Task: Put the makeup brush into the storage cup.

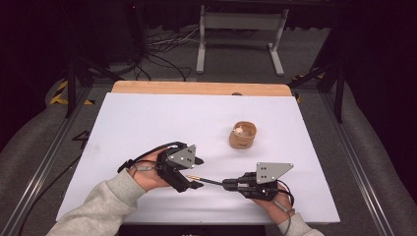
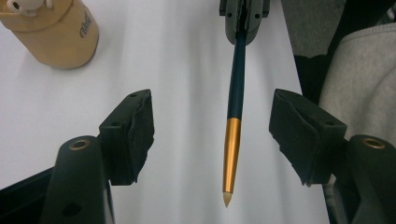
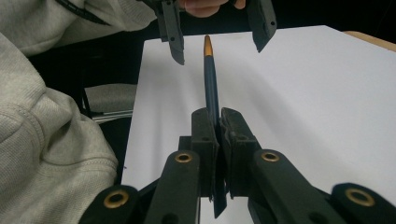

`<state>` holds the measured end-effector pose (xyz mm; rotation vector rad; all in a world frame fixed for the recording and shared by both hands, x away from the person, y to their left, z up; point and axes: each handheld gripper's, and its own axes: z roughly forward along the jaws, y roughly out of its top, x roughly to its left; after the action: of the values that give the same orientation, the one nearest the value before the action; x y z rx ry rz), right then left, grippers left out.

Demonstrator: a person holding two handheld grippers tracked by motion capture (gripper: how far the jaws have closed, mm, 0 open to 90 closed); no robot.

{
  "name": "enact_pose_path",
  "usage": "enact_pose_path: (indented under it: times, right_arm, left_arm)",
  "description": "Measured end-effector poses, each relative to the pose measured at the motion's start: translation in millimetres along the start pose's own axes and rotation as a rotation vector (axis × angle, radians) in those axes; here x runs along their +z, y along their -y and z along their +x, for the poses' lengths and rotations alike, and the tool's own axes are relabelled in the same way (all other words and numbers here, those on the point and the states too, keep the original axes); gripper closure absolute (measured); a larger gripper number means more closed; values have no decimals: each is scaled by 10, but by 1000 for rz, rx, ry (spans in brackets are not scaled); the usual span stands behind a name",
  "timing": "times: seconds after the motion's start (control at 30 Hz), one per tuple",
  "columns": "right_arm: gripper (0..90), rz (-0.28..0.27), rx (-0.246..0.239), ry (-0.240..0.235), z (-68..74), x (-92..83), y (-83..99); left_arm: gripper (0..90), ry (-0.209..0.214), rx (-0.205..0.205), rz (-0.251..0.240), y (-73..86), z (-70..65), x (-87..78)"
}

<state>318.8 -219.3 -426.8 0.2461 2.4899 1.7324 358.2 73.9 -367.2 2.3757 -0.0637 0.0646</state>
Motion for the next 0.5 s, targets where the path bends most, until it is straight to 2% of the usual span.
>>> enact_pose_path:
  times: [0.17, 0.23, 0.33, 0.5]
  right_arm:
    - [850, -2, 3, -3, -1, -8, 0]
    - [850, -3, 1, -5, 2, -6, -3]
    - [850, -4, 1, -9, 1, -6, -1]
    - [850, -8, 4, -16, 3, -6, 1]
  left_arm:
    - [313, 18, -35, -74, 129, -2, 3]
    - [298, 27, -39, -107, 179, -19, 22]
    - [286, 21, -32, -131, 224, -41, 37]
    - [309, 37, -48, -210, 302, -47, 54]
